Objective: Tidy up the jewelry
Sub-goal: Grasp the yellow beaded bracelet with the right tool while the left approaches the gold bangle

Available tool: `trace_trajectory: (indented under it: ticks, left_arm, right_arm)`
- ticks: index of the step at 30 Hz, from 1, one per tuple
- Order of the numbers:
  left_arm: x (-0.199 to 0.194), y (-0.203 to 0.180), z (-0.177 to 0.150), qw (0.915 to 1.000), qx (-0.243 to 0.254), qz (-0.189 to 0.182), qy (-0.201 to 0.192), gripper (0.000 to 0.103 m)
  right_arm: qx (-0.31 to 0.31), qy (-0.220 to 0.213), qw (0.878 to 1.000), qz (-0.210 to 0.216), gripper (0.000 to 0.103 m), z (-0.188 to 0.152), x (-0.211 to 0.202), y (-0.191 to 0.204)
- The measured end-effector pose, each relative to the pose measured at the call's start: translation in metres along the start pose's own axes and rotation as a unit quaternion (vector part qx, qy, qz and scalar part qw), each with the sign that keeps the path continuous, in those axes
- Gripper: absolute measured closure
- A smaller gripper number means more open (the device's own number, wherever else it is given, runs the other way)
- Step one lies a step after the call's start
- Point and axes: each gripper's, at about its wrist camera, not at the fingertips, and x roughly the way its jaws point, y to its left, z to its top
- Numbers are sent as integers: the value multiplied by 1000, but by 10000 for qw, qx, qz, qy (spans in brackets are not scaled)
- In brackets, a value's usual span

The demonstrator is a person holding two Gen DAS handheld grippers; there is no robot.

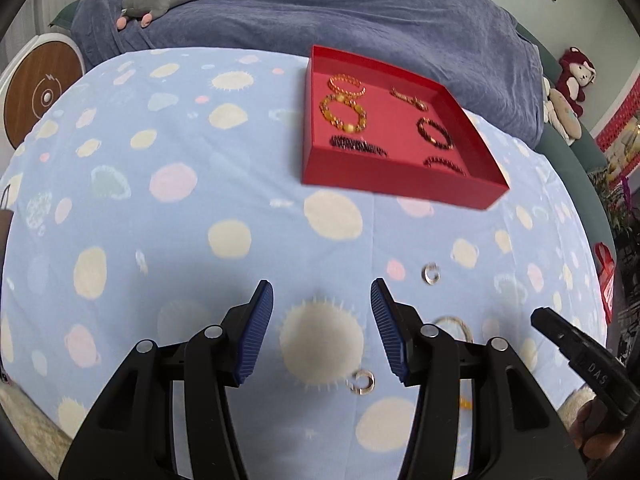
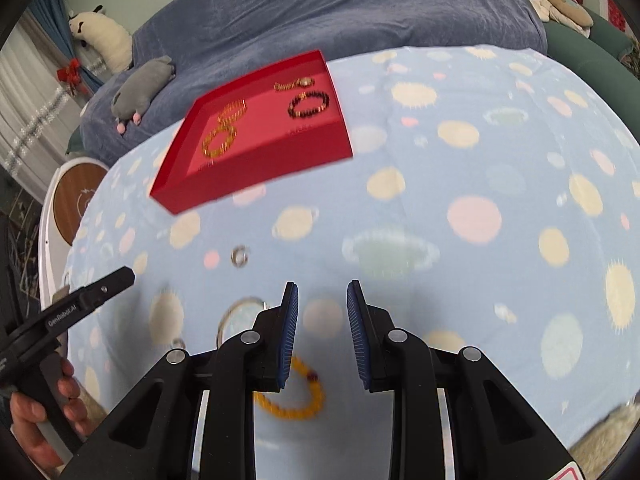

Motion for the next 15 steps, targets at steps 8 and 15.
trace_trajectory:
  ticks: [8,15]
  left_arm:
    - [-3,-7,-46,9995,187,-14,245,54]
    - [-2,-11,-66,9989,269,49,368,54]
  right_arm:
    - [-113,284,9995,2,77,-46,-1,5]
    - [-226,382,9990,-55,77,-63,3,10]
